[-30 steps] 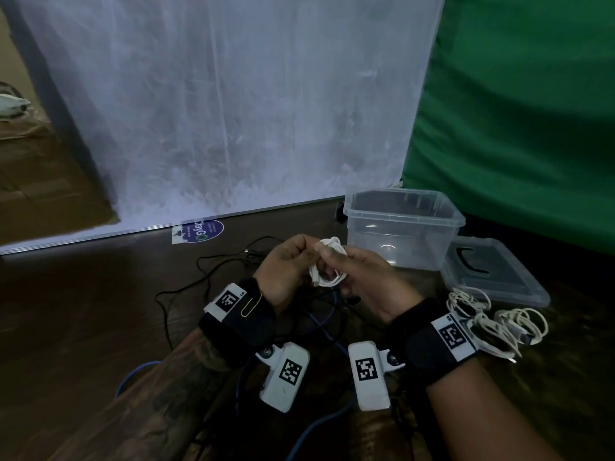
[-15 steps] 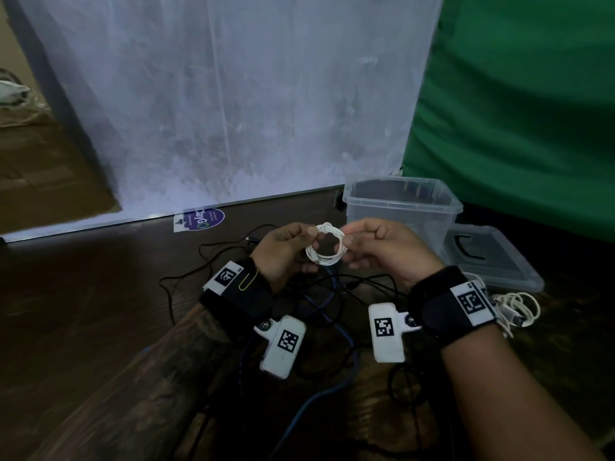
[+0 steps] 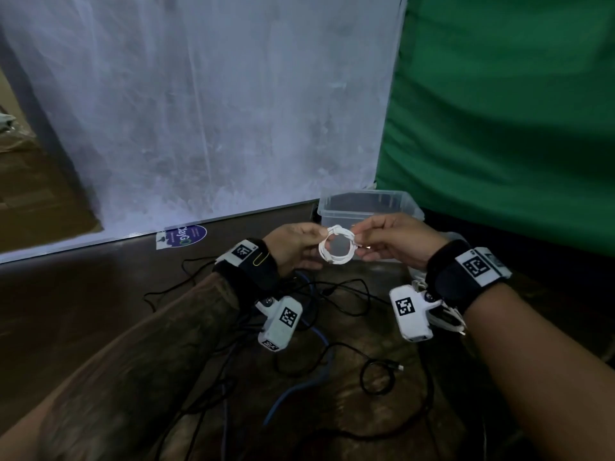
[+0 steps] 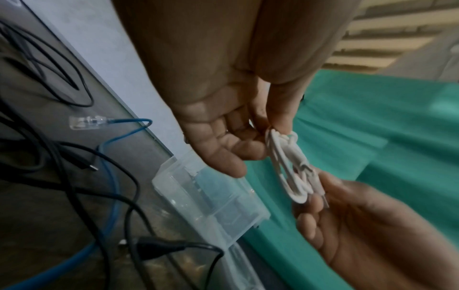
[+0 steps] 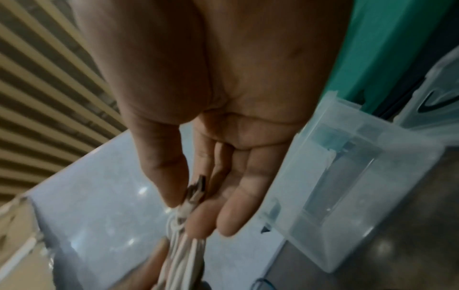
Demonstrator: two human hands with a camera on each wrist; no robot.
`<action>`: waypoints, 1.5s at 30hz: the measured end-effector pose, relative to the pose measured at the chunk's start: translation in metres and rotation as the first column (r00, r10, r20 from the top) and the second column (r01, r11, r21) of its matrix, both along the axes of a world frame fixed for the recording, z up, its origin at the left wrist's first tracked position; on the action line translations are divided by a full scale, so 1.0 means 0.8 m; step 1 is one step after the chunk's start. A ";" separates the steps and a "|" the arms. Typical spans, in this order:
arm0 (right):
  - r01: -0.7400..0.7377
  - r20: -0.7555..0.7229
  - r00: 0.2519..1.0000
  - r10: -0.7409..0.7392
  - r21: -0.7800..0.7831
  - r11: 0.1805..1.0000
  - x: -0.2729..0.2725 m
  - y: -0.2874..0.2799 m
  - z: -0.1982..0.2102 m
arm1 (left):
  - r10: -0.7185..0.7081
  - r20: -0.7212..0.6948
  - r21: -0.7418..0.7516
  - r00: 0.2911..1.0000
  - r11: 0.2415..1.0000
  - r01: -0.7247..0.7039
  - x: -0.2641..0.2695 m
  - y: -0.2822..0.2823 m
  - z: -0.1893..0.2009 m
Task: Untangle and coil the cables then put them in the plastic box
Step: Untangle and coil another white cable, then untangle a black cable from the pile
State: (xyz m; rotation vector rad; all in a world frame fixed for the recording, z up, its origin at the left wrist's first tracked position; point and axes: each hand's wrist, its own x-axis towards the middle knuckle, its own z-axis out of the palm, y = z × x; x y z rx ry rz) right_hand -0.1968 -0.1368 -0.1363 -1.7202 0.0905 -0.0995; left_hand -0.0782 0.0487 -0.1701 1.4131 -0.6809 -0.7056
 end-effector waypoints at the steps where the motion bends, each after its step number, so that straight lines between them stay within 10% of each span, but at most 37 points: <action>1: 0.033 -0.011 0.999 -0.034 -0.041 0.999 0.001 -0.003 -0.005 | 0.012 0.018 0.023 1.000 1.000 -0.013 -0.001 -0.005 -0.003; 7: 0.248 -0.047 0.960 -0.275 -0.308 0.919 0.010 -0.051 -0.023 | 0.082 0.474 0.270 0.877 0.934 -0.233 -0.004 -0.037 -0.024; 13: 0.222 -0.154 0.903 -0.400 -0.630 0.744 0.016 -0.084 -0.034 | -0.301 0.591 0.643 0.749 0.736 -0.212 -0.016 -0.056 -0.032; 25: -0.084 -0.253 0.881 -0.400 -0.915 0.394 0.029 -0.078 -0.046 | 0.058 0.534 0.249 0.843 0.942 -0.223 -0.001 -0.023 0.010; 27: 0.102 -0.102 0.921 -0.377 -0.869 0.484 0.026 -0.066 -0.039 | 0.095 0.480 0.197 0.872 0.957 -0.213 -0.001 -0.015 0.022; 29: 0.259 0.025 0.953 -0.302 -0.587 0.767 0.019 -0.039 -0.025 | 0.120 0.453 0.171 0.884 0.961 -0.219 -0.002 -0.006 0.037; 32: 0.040 -0.037 0.998 -0.055 -0.316 0.948 0.015 0.006 0.000 | 0.144 0.481 0.145 0.865 0.960 -0.240 -0.009 0.007 0.056; 39: 0.113 0.093 0.993 -0.079 -0.461 0.880 0.014 0.017 0.028 | 0.358 0.440 0.045 0.824 0.907 -0.418 0.010 0.053 0.086; 45: 0.181 0.100 0.982 -0.161 -0.745 0.642 0.002 -0.002 0.033 | 0.481 0.031 -0.104 0.876 0.873 -0.476 0.036 0.108 0.117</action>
